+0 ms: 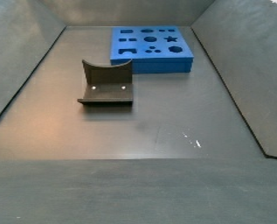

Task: Insert the round object.

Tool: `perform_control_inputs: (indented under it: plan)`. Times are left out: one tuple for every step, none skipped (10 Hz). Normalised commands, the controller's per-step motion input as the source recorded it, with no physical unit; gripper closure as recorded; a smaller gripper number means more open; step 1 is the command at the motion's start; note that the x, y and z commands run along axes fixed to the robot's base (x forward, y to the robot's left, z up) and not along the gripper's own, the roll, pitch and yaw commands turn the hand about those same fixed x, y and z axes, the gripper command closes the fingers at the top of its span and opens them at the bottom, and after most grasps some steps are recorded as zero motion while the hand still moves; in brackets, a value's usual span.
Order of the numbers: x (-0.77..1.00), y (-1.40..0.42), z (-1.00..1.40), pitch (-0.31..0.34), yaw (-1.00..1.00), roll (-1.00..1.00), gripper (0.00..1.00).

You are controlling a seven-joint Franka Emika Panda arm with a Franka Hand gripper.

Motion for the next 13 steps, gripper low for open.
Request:
perform_control_inputs:
  plan:
    - [-0.16, 0.13, -0.49, -0.023, 0.0, 0.0, 1.0]
    - [0.0, 0.34, -1.0, 0.0, 0.0, 0.03, 1.0]
    - [0.0, 0.29, -1.0, 0.0, 0.0, 0.0, 1.0]
    - [0.0, 0.19, -1.0, -0.004, -0.09, 0.02, 1.0]
    - [0.0, 0.18, -1.0, 0.0, -0.11, 0.02, 1.0]
    - [0.0, 0.15, -1.0, -0.011, -0.12, 0.05, 1.0]
    - [0.0, 0.04, -1.0, -0.003, -0.09, 0.18, 1.0]
    - [0.0, 0.0, -0.95, 0.0, -0.09, 0.22, 1.0]
    - [0.12, -0.04, -1.0, -0.034, -0.14, 0.12, 1.0]
    - [0.1, 0.0, -0.9, -0.089, -0.18, 0.0, 1.0]
    - [0.17, 0.0, -0.75, -0.016, -0.18, -0.08, 1.0]
    - [0.13, 0.01, -0.63, 0.0, -0.13, -0.06, 1.0]
    - [0.0, 0.03, -0.51, -0.003, -0.11, -0.06, 1.0]
